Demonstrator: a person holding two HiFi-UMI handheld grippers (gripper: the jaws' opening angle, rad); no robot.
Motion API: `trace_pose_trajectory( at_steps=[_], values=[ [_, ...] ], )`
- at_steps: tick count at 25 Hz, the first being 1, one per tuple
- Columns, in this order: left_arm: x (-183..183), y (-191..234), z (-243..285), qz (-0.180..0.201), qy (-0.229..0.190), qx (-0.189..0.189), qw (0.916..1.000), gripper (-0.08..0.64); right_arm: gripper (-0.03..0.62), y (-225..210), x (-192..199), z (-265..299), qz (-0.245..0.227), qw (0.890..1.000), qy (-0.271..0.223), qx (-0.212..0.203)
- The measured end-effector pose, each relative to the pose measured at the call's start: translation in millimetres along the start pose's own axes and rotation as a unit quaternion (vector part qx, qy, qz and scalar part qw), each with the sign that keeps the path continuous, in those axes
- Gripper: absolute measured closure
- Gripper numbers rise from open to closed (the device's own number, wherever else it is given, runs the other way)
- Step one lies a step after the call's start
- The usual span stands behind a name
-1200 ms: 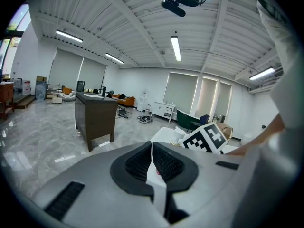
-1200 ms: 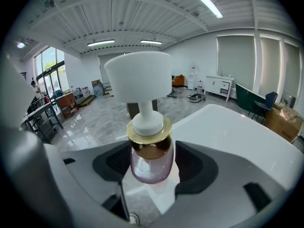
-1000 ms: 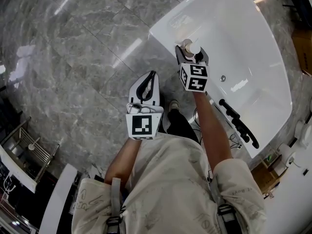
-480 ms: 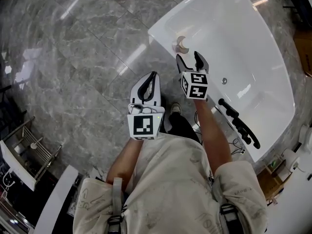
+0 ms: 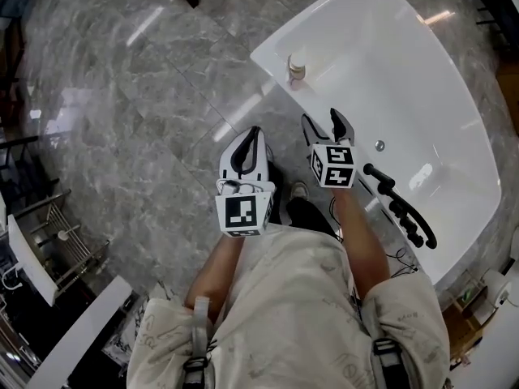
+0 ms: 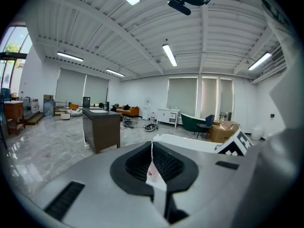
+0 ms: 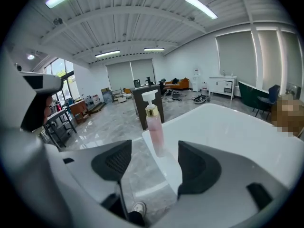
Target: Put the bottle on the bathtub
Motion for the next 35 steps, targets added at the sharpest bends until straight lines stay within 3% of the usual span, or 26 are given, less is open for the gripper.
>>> trace_pose_trajectory(
  at_steps=[7,13,19,28,35],
  values=[
    [-7,-33,-39,0.024,-0.038,-0.027,0.9986,0.551,0.322,4,-12,-79,-0.026,0.997,-0.067,-0.024],
    [-21,-62,-74,0.048,-0.095,-0.053,0.9929,0.551,0.322,0,-35,-150,-0.043,0.987,-0.152,-0.024],
    [-43,-84,-114,0.054,-0.155,-0.074,0.9837,0.551,0.322,-13,-73,-212,-0.048,0.967,-0.249,-0.018],
    [-98,-100,-157,0.087,-0.242,-0.087,0.9625,0.551,0.322,-6,-142,-273,-0.115,0.923,-0.366,-0.021],
    [-111,-102,-167,0.099,-0.26,-0.091,0.9562,0.551,0.322,1,-155,-283,-0.126,0.913,-0.387,-0.028]
  ],
)
Point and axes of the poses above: the fingertips, and each gripper's own axes: z forward along the fingers, y to its left, x out of its underside, the point moved 8 cm from there along -z, backward along the fingers, and after that the axes turned 9 degrees about -z, right-handed, at the moved point
